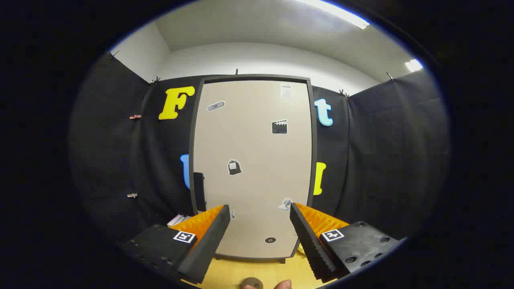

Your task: Open the shoe cabinet door, grab the shoes and put them into the shoe cabinet, then close the shoe cabinet door.

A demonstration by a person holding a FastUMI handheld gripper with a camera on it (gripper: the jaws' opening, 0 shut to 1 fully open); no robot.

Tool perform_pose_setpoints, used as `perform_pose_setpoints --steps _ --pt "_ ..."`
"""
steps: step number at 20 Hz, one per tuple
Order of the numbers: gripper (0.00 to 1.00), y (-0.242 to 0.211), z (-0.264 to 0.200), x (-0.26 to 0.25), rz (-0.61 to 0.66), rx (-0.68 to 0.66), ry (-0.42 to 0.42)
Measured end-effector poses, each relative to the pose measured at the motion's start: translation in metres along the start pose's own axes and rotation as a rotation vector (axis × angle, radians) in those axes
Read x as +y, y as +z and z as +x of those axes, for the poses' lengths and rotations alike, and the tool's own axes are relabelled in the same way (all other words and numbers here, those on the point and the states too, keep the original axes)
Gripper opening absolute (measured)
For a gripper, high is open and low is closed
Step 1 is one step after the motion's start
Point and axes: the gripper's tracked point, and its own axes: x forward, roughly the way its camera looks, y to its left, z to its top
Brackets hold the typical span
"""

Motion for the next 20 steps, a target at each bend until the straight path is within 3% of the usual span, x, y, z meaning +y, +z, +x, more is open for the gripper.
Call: perform_pose_setpoints --steps 20 --pt "0.97 -0.004 -0.008 0.013 -0.011 0.016 0.018"
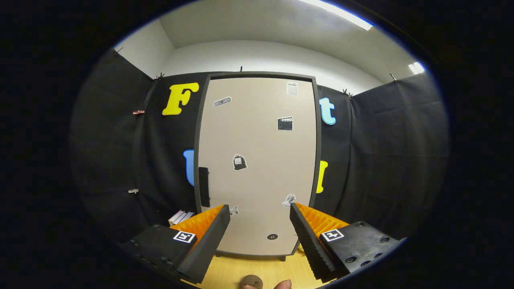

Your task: Open the shoe cabinet door, grab the shoes and put them into the shoe cabinet, then close the shoe cabinet door.

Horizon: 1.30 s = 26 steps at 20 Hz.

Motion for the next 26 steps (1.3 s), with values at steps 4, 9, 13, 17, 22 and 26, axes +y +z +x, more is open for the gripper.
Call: perform_pose_setpoints --steps 4,9,13,17,22,26 --pt "0.98 0.002 0.0 0.007 0.022 0.003 0.019" --pt "0.98 0.004 0.004 0.019 0.009 -0.002 0.033" --pt "0.98 0.005 0.012 0.043 0.029 0.005 0.071" --pt "0.97 -0.001 0.035 0.076 0.031 0.013 0.117" --pt "0.98 -0.013 0.092 0.12 0.048 0.016 0.144" --pt "0.98 -0.036 0.139 0.151 0.061 0.047 0.162"
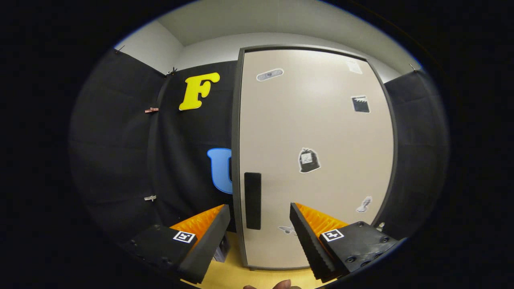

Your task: Open the shoe cabinet door, grab the shoes and put them into the shoe cabinet, then close the shoe cabinet door.

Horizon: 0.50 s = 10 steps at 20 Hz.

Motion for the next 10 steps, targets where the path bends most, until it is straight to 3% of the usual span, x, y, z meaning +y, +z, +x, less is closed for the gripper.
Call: perform_pose_setpoints --steps 7,10 --pt "0.9 -0.026 0.068 0.001 -0.018 0.022 -0.06" --pt "0.71 -0.025 0.081 0.003 0.002 0.019 -0.075"
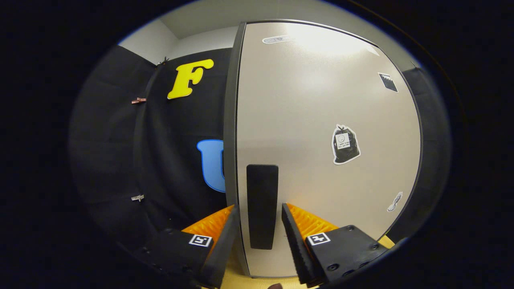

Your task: Open the shoe cabinet door, grab the shoes and put them into the shoe cabinet, then close the shoe cabinet door.

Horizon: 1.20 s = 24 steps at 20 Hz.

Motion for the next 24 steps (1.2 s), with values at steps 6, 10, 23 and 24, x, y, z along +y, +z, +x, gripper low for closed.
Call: perform_pose_setpoints --steps 6,10,23,24 --pt "0.35 -0.002 0.003 -0.006 -0.009 -0.003 -0.071" --pt "0.22 -0.001 -0.007 -0.004 -0.018 0.004 -0.028" --pt "0.22 0.008 -0.146 -0.042 0.023 -0.023 0.127" --pt "0.22 0.009 -0.156 -0.047 0.023 -0.023 0.138"
